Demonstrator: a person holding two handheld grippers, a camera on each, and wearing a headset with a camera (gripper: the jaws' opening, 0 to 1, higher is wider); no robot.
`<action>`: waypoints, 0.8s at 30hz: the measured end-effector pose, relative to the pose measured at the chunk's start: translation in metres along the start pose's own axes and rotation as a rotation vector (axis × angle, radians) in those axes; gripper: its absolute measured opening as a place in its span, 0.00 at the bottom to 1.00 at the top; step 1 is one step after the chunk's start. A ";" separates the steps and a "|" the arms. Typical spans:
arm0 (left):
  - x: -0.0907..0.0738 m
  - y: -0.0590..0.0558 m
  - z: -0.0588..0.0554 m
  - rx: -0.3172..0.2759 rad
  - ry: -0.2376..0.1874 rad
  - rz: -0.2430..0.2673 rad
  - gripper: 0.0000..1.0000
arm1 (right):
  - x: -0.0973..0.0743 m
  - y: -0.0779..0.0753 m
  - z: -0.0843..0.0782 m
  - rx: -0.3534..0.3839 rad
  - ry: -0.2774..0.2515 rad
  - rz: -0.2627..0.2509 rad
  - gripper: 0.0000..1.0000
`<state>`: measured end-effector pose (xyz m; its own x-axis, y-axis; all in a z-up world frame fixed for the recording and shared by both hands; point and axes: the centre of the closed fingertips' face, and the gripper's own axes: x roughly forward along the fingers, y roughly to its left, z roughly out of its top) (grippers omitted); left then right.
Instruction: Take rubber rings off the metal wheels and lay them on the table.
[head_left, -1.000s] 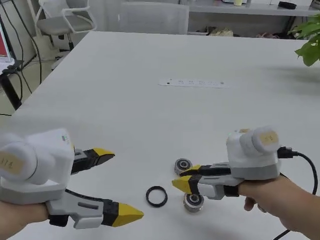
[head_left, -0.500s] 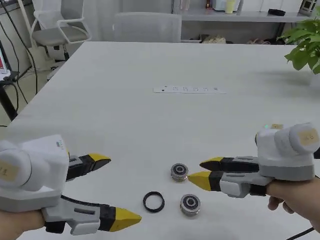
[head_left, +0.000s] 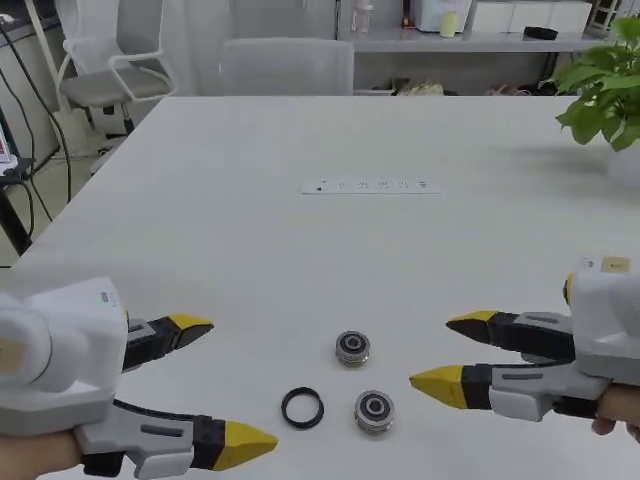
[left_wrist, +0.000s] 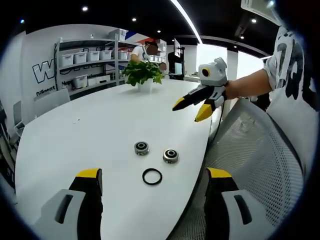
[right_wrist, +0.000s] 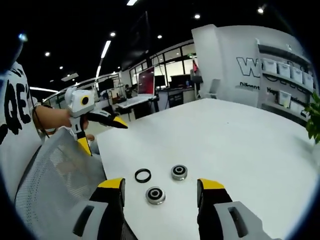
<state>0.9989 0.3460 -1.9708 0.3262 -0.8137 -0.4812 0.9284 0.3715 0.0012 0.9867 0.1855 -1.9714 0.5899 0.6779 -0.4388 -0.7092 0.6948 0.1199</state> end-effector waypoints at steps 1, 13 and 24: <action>0.000 0.000 0.000 0.000 0.000 0.001 0.82 | -0.002 0.001 0.000 -0.003 -0.001 -0.002 0.57; -0.005 -0.008 0.002 0.003 0.001 0.005 0.85 | -0.023 0.004 -0.001 -0.018 -0.026 -0.035 0.67; -0.007 -0.017 0.002 -0.018 -0.002 0.008 0.88 | -0.034 0.006 -0.003 -0.042 -0.024 -0.051 0.70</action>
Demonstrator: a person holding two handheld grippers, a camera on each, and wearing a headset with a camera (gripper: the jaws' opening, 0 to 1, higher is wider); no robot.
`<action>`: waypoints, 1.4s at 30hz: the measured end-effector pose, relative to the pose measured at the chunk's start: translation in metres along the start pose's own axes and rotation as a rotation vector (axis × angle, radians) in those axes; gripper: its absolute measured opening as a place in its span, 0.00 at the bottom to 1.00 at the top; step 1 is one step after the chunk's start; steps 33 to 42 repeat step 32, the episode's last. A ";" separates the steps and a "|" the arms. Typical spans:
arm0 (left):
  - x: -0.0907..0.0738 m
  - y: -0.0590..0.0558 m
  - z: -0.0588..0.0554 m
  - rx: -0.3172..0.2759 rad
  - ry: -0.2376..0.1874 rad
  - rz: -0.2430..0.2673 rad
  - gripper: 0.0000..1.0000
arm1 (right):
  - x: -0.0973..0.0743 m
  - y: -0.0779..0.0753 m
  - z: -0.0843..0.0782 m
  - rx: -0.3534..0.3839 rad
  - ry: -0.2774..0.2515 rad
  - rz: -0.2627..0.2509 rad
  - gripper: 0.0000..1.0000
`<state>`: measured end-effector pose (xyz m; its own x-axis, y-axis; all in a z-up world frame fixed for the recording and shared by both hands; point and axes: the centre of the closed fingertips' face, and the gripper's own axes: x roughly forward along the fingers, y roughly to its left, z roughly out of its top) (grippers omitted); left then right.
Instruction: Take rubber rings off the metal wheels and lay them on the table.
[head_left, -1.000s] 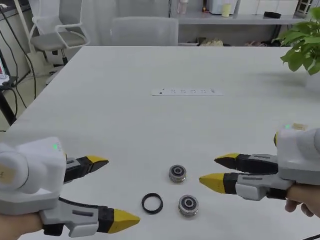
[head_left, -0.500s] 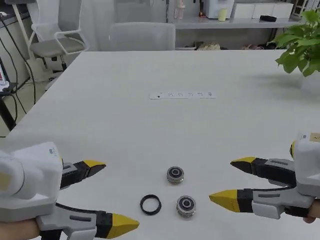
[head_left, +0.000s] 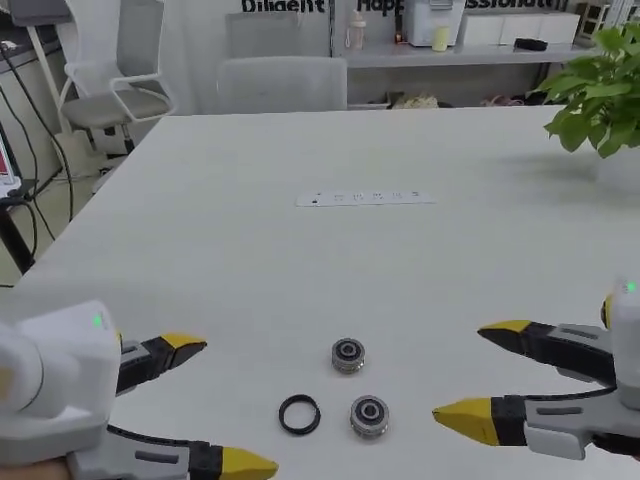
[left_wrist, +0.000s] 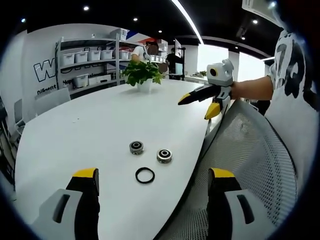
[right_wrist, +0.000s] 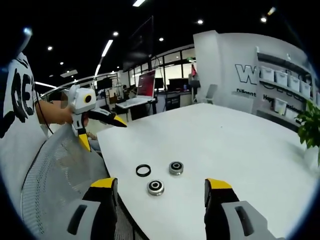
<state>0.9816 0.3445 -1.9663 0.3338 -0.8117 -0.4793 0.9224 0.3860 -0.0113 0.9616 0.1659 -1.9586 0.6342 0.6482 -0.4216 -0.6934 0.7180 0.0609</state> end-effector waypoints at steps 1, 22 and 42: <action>0.000 0.000 0.001 -0.006 -0.005 0.000 0.88 | 0.000 0.000 0.000 -0.001 -0.002 0.000 0.70; -0.002 -0.005 0.001 -0.029 -0.011 0.024 0.89 | -0.009 0.000 -0.005 -0.030 0.001 -0.009 0.75; -0.004 -0.005 0.001 -0.027 -0.004 0.041 0.88 | -0.012 -0.001 -0.006 -0.037 -0.002 -0.011 0.76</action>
